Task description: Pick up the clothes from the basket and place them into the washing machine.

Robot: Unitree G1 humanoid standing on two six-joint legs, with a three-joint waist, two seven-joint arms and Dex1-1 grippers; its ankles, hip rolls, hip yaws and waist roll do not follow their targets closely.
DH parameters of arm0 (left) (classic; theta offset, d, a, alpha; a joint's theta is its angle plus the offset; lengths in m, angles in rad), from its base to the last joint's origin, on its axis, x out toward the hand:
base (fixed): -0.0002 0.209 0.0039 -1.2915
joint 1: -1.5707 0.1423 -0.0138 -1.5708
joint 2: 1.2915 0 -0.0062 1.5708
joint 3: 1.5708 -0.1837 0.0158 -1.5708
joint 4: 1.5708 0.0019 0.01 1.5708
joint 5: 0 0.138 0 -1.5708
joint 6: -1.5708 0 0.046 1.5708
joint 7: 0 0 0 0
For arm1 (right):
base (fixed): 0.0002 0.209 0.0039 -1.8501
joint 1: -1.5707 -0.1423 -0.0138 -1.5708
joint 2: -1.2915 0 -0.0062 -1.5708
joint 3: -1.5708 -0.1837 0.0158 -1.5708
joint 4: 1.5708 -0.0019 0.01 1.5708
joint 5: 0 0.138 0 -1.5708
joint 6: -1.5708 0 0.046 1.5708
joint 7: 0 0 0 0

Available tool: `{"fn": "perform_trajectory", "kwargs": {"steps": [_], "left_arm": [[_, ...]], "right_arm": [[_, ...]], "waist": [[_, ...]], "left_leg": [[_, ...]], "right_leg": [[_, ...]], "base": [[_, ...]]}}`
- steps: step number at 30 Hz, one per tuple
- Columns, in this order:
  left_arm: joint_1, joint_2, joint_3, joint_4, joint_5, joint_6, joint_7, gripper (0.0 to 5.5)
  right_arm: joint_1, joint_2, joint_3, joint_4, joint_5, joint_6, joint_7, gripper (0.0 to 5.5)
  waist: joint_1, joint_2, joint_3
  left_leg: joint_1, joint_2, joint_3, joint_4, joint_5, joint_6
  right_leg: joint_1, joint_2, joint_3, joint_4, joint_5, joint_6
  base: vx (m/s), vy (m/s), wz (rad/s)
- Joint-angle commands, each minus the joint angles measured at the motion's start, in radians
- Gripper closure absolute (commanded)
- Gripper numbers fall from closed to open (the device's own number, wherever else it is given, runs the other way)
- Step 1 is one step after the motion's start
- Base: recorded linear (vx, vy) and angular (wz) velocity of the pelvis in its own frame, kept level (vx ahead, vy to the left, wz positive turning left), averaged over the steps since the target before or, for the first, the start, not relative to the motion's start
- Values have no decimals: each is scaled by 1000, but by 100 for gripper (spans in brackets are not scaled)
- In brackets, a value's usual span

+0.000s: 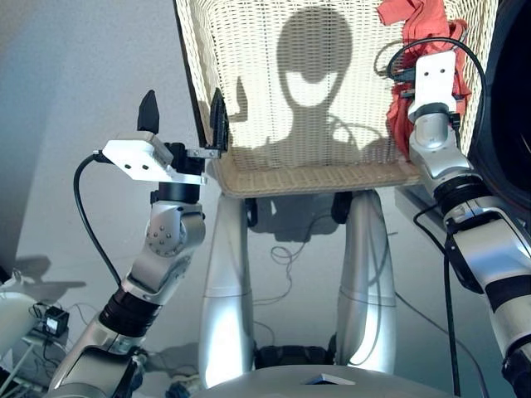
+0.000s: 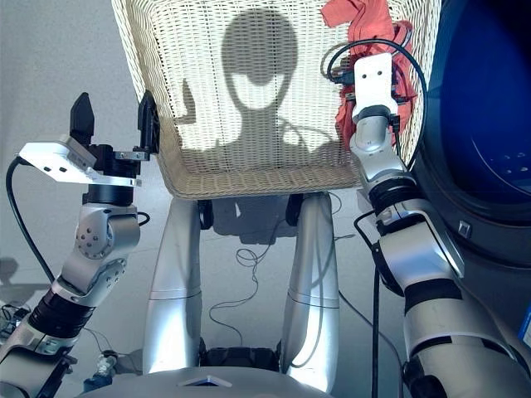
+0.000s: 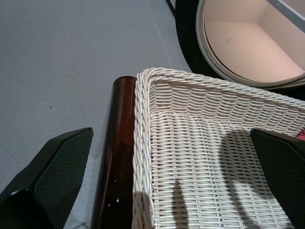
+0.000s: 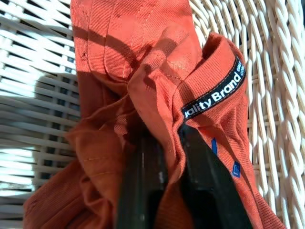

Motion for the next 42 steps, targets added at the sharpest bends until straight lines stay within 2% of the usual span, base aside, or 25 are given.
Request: {"fn": "perform_trajectory", "kwargs": {"steps": [1, 8, 11, 16, 18, 22, 25, 29, 32, 33, 38, 39, 40, 42], "left_arm": [[31, -21, 12, -137, 4, -42, -6, 0], [26, -19, 15, -135, 13, -40, -2, 0], [24, -20, 30, -133, 23, -37, 8, 0], [33, -15, 44, -137, 25, -36, 7, 0], [33, -12, 49, -139, 19, -38, 2, 0], [63, -15, 57, -158, -20, -32, 8, 0], [80, -15, 77, -164, -36, -22, 8, 0], [95, -30, 100, -170, -46, -26, 14, 0], [108, -41, 111, -180, -47, -27, 14, 0], [105, -40, 115, -183, -46, -30, 14, 0], [99, -39, 114, -194, -42, -46, 7, 0], [95, -35, 116, -203, -43, -46, 5, 0], [98, -37, 113, -203, -43, -44, 5, 0], [93, -28, 109, -209, -42, -43, 1, 0]], "right_arm": [[22, -38, 23, 2, 56, -18, 4, 550], [107, -40, 7, -169, 42, -42, -11, 550], [212, -52, -34, -376, 60, -77, -11, 550], [349, -82, -102, -567, 108, -112, 24, 550], [409, -78, -161, -629, 241, -153, 67, 550], [527, 49, -304, -774, 732, -293, 200, 550], [577, 80, -358, -872, 842, -329, 265, 550], [566, 111, -450, -878, 931, -417, 247, 550], [511, 102, -530, -829, 925, -472, 190, 550], [487, 84, -550, -803, 913, -481, 169, 550], [338, -54, -643, -587, 951, -520, 88, 550], [304, -79, -661, -543, 973, -529, 81, 550], [301, -84, -658, -530, 983, -528, 89, 550], [240, -133, -676, -442, 1015, -533, 76, 550]], "waist": [[-4, 58, -15], [-16, 46, -15], [-33, 33, -15], [-45, 21, -15], [-50, 18, -15], [-58, 15, -15], [-67, 9, -15], [-71, 7, -15], [-71, 9, -15], [-70, 9, -15], [-61, 12, -15], [-60, 13, -15], [-59, 16, -15], [-54, 20, -15]], "left_leg": [[9, 1, 51, -56, 37, 19], [19, 4, 53, -62, 39, 20], [27, 4, 54, -66, 40, 23], [34, -1, 52, -67, 42, 26], [37, -2, 52, -64, 42, 26], [38, -6, 52, -52, 41, 26], [43, -6, 53, -47, 39, 27], [49, -9, 53, -31, 33, 27], [55, -11, 51, -27, 29, 26], [47, -12, 50, -31, 40, 27], [53, -14, 44, -24, 33, 24], [34, -14, 46, -31, 53, 26], [47, -15, 43, -24, 37, 24], [31, -15, 44, -32, 56, 24]], "right_leg": [[37, 15, -2, 40, -72, 63], [46, 17, 3, 32, -67, 64], [55, 19, 5, 25, -66, 64], [60, 20, 7, 24, -63, 66], [61, 20, 8, 27, -64, 67], [62, 23, 12, 38, -66, 69], [66, 26, 16, 43, -66, 72], [70, 29, 20, 55, -65, 73], [77, 30, 24, 56, -63, 76], [68, 30, 25, 51, -52, 75], [82, 27, 27, 53, -56, 80], [64, 26, 25, 42, -36, 77], [77, 27, 26, 50, -50, 80], [62, 24, 23, 40, -33, 78]], "base": [[0, 0, 0], [0, 0, 0], [0, 0, 0], [0, 0, 0], [0, 0, 0], [0, 0, 0], [0, 0, 0], [0, 0, 0], [0, 0, 0], [0, 0, 0], [-11, 4, -14], [0, 0, 0], [-65, 27, -92], [-28, 17, 37]]}}
